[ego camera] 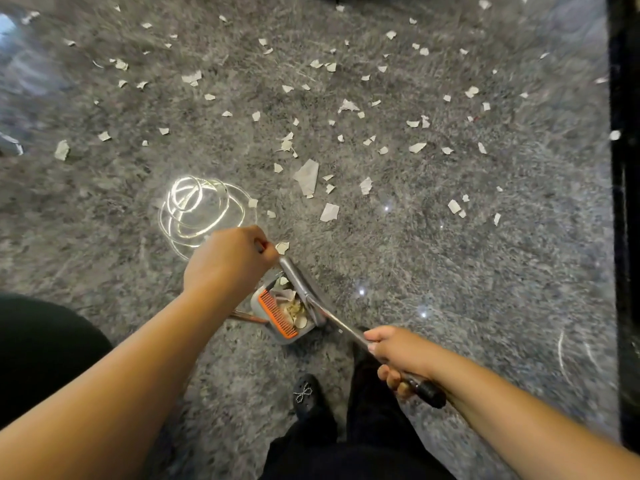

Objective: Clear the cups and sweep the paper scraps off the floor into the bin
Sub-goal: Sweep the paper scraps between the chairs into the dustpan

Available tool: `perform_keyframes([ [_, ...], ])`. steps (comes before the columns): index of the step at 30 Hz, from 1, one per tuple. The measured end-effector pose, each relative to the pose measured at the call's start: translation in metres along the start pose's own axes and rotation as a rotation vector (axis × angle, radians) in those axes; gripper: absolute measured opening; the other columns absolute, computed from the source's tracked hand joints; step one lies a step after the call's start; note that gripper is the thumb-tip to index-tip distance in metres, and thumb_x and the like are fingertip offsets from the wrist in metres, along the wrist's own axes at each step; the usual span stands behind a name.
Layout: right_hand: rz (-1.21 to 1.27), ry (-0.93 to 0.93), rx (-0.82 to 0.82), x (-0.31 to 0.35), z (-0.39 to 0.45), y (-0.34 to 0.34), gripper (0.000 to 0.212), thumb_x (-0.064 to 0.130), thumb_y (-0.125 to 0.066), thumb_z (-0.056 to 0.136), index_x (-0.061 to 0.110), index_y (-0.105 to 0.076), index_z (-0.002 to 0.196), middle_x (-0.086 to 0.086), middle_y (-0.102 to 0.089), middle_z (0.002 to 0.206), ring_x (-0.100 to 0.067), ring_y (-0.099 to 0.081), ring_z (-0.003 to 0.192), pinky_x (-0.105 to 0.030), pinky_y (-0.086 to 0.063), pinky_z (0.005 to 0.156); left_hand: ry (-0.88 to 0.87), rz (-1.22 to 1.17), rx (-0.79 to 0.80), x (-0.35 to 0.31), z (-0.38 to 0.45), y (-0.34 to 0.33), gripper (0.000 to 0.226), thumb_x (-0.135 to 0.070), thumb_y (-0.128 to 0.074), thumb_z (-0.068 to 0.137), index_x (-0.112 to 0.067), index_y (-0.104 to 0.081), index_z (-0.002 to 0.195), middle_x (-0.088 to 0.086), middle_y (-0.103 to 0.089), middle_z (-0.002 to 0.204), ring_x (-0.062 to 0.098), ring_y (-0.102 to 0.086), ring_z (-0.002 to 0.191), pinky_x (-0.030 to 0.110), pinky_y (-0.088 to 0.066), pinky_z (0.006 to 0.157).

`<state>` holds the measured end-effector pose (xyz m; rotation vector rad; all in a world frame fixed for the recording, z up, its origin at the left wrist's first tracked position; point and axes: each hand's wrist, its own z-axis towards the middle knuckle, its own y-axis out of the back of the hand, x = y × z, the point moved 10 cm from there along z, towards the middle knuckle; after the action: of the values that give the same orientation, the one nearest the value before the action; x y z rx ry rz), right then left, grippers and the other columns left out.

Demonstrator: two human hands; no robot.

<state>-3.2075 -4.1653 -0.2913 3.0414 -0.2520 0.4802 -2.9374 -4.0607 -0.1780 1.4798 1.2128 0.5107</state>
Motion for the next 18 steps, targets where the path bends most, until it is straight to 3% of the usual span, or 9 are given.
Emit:
perform_keyframes([
  [8,0.224,-0.009,-0.116,-0.030,-0.017,0.020,0.033,0.016,-0.034,0.103,0.027,-0.039,0.134,-0.007,-0.041,0.058,-0.007,-0.033,0.029,-0.011,-0.030,0.035,-0.027,-0.013,0.023,0.026,-0.030,0.011,0.018,-0.036,-0.060,0.090,-0.024,-0.072,0.096,-0.007,-0.066,0.079,0.022,-0.063,0.077,0.032,-0.054,0.070],
  [13,0.259,-0.024,-0.191,-0.050,-0.010,0.041,0.041,0.016,-0.036,0.103,0.023,-0.033,0.143,-0.010,-0.043,0.063,-0.009,-0.035,0.029,-0.013,-0.032,0.034,-0.131,0.073,0.047,0.014,-0.042,0.014,0.017,-0.036,-0.061,0.090,-0.023,-0.072,0.093,-0.003,-0.068,0.074,0.021,-0.063,0.071,0.032,-0.055,0.066],
  [18,0.204,-0.042,-0.235,-0.068,0.003,0.054,0.036,0.013,-0.034,0.102,0.018,-0.038,0.138,-0.009,-0.044,0.059,-0.011,-0.035,0.032,-0.014,-0.032,0.035,-0.196,0.156,0.045,-0.002,-0.047,0.009,0.013,-0.037,-0.061,0.088,-0.028,-0.070,0.086,-0.006,-0.064,0.067,0.019,-0.060,0.063,0.026,-0.049,0.055],
])
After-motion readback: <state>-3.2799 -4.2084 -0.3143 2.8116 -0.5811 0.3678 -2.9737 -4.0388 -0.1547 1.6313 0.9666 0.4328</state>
